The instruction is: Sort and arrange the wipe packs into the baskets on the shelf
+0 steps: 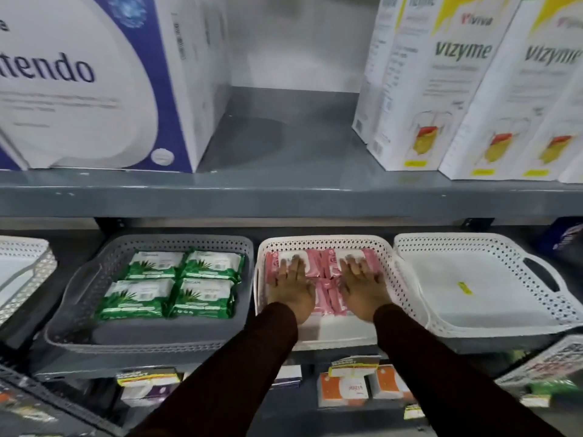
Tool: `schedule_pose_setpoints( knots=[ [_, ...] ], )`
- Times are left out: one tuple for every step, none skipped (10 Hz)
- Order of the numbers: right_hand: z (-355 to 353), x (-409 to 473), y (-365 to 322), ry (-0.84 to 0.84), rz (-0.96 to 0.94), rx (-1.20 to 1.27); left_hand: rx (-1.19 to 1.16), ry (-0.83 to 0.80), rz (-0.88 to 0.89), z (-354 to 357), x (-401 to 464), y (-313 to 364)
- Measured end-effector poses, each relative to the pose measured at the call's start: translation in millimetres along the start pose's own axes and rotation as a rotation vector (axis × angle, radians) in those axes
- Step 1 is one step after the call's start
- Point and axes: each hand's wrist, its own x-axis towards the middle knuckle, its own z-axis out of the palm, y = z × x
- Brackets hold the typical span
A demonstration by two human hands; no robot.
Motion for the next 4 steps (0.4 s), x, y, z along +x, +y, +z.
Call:
schedule_pose_setpoints(
  knots=[
    [8.5, 1.4, 2.4, -0.006, 0.015, -0.018, 0.002, 0.025, -0.001, 10.6, -2.6, 0.1],
    [12.0, -0.4, 4.4, -0.008, 0.018, -0.012, 0.058, 0.016, -0.021, 11.1, -4.0, 4.6],
    [4.6, -1.8, 7.2, 0.081, 0.001, 0.065, 0.162, 0.014, 0.018, -10.6, -6.1, 8.2],
    [-9.1, -22.1, 2.8, 0.420, -0.169, 0.068, 0.058, 0.409, 0.243, -20.5, -25.3, 6.8]
  ],
)
